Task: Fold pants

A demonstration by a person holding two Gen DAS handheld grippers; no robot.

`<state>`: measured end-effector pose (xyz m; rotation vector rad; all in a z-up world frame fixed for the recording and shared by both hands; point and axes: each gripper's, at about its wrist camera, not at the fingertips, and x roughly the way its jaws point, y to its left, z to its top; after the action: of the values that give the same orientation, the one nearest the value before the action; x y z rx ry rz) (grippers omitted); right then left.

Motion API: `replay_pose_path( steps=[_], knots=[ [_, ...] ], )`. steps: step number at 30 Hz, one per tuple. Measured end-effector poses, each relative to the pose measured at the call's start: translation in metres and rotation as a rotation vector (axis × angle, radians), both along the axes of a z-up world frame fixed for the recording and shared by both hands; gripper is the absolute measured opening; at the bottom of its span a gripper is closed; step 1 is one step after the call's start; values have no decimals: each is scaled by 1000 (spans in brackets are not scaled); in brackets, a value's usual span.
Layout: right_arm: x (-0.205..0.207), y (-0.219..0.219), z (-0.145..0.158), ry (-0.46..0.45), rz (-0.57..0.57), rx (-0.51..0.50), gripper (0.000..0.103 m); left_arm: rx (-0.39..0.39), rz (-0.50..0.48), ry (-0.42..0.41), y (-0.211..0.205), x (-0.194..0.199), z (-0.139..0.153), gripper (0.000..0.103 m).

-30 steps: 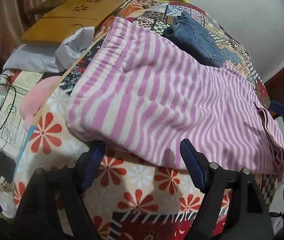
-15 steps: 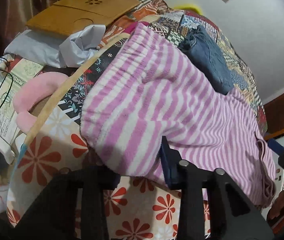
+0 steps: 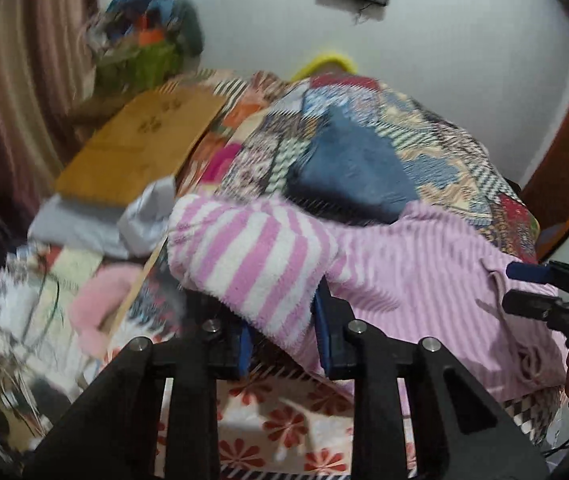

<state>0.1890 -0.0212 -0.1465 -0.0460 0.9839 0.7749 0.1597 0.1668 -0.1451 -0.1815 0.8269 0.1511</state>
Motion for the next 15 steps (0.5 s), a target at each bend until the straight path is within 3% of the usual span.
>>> replay_pose_path(
  steps=[8, 11, 15],
  knots=[
    [-15, -118, -4, -43, -209, -51, 77, 54, -108, -42, -55, 21, 38, 25],
    [-14, -132, -25, -6, -220, -80, 77, 77, -148, -60, -81, 28, 51, 25],
    [-13, -119, -50, 11, -175, -103, 80, 112, -226, -77, -117, 34, 65, 25]
  ],
)
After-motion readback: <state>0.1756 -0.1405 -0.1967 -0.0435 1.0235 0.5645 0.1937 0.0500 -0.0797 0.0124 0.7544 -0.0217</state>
